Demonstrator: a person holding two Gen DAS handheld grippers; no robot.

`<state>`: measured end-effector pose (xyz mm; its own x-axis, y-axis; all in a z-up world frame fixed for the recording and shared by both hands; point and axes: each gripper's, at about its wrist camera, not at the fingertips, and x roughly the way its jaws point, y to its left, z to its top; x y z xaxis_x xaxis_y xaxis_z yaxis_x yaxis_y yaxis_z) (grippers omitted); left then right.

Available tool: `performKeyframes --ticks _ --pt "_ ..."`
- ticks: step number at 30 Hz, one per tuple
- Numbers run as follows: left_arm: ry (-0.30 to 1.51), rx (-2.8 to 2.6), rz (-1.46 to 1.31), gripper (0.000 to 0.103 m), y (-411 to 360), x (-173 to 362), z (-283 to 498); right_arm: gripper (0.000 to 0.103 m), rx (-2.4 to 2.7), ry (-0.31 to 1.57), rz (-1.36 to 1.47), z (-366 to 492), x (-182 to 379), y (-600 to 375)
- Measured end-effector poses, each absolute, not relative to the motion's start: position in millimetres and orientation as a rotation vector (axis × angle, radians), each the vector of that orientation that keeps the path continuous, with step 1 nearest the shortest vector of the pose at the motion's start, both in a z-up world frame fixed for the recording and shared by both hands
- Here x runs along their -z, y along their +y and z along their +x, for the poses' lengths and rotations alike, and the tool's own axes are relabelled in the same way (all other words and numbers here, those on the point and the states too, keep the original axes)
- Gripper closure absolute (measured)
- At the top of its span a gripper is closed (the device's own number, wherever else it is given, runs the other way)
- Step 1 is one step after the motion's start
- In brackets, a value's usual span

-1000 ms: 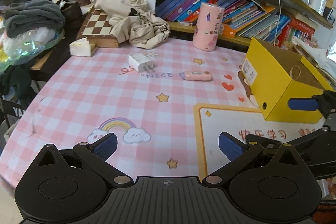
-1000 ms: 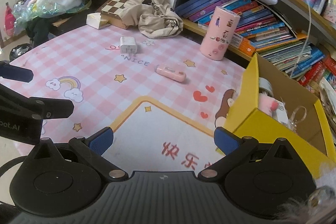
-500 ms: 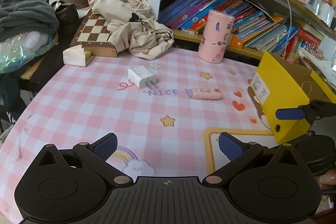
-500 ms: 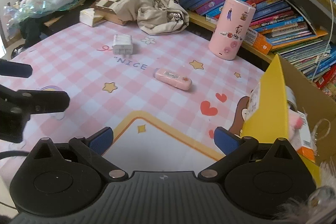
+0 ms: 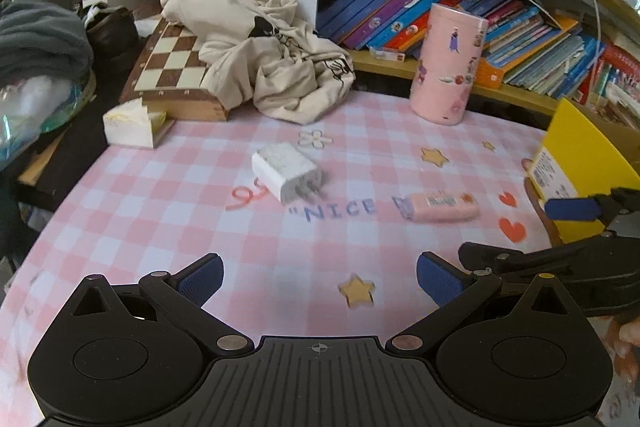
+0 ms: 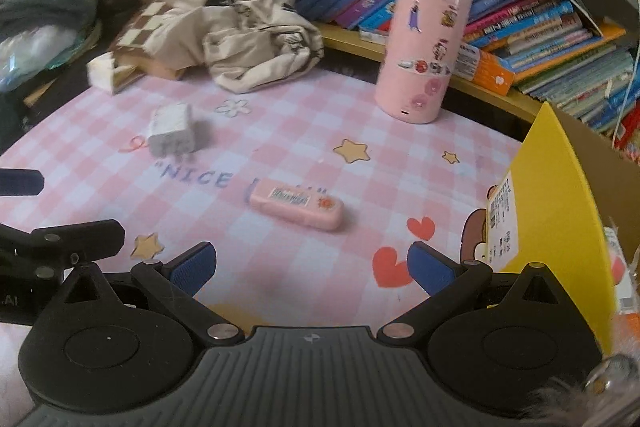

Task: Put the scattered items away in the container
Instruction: 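Move both tools toward the pink eraser and white charger, then close the left tool on the white charger while the right tool grasps the pink eraser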

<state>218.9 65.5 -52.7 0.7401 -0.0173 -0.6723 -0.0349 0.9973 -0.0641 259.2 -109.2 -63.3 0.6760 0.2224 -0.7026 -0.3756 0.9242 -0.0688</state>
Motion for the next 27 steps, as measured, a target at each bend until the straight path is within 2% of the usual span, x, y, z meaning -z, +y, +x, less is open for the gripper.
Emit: performKeyframes --ticks 18,21,27 --pt "0.74 -0.112 -0.115 0.0 81.4 68.4 302.9 0.006 -0.344 0.755 -0.199 298.7 82.0 -95.2" --pt "0.756 -0.146 -0.113 0.001 83.9 74.8 312.4 0.01 -0.348 0.76 -0.193 304.5 86.1 -91.6" --pt "0.774 -0.198 -0.133 0.002 90.4 83.7 326.1 0.027 -0.363 0.784 -0.17 311.7 94.1 -89.6"
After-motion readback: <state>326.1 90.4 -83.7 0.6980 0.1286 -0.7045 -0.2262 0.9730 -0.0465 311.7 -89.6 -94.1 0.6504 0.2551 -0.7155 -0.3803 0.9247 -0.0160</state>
